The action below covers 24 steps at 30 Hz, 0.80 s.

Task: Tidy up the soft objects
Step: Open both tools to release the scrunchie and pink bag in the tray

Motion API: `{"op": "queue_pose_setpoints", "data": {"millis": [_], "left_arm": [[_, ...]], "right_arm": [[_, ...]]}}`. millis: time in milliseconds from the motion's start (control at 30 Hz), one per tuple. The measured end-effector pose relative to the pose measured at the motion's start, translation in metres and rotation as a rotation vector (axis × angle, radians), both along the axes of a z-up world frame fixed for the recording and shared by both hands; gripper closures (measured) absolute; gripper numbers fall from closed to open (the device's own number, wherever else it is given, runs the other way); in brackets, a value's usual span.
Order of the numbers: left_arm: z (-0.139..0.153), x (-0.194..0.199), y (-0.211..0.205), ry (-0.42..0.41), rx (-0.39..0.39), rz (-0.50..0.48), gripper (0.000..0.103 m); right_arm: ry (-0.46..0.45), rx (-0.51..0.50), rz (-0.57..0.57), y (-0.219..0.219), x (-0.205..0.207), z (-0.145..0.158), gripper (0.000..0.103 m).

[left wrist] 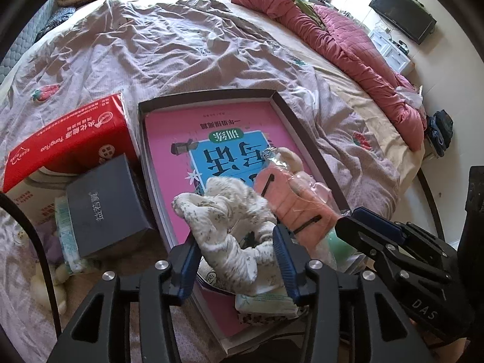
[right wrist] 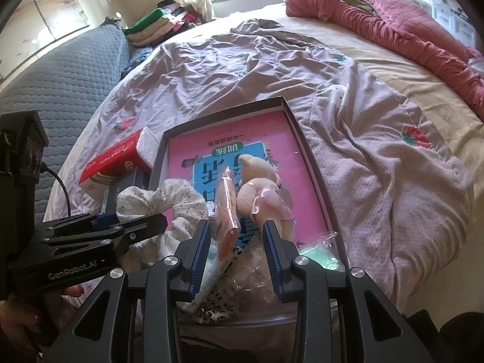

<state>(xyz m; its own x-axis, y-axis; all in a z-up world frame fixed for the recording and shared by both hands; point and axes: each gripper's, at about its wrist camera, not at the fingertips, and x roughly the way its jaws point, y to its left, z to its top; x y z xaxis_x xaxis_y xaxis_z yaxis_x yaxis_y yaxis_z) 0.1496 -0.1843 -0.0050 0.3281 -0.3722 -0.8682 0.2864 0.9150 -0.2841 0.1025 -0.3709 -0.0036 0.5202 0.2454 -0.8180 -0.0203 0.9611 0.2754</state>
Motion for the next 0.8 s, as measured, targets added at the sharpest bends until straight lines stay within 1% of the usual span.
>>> {"op": "queue_pose_setpoints", "data": {"millis": [33,133,167,233,300,367,500,633,800], "left_arm": [[0.001,-0.001,0.000,-0.003,0.001,-0.001,0.055],[0.007,-0.004,0.002,-0.014,0.005,-0.002,0.052],[0.008,-0.005,0.002,-0.017,0.005,-0.003,0.051],[0.013,-0.007,0.003,-0.031,0.006,0.000,0.045],[0.017,-0.009,0.004,-0.041,0.008,0.002,0.043],[0.021,-0.011,0.005,-0.049,0.009,0.002,0.042],[0.026,-0.015,0.007,-0.062,0.015,0.004,0.041],[0.033,-0.020,0.009,-0.077,0.021,0.004,0.039],[0.041,-0.026,0.010,-0.094,0.025,0.005,0.038]], "right_arm": [[0.000,-0.001,0.000,0.000,0.000,0.001,0.065],[-0.008,-0.006,-0.005,0.001,-0.002,0.004,0.058],[-0.011,-0.007,-0.006,0.001,-0.002,0.006,0.057],[-0.016,-0.012,-0.009,0.001,-0.003,0.009,0.057],[-0.019,-0.016,-0.008,0.002,-0.004,0.011,0.054],[-0.024,-0.027,-0.008,0.003,-0.006,0.014,0.049],[-0.037,-0.035,-0.013,0.005,-0.009,0.019,0.048],[-0.049,-0.046,-0.016,0.005,-0.012,0.024,0.045],[-0.072,-0.069,-0.024,0.006,-0.017,0.032,0.044]]}}
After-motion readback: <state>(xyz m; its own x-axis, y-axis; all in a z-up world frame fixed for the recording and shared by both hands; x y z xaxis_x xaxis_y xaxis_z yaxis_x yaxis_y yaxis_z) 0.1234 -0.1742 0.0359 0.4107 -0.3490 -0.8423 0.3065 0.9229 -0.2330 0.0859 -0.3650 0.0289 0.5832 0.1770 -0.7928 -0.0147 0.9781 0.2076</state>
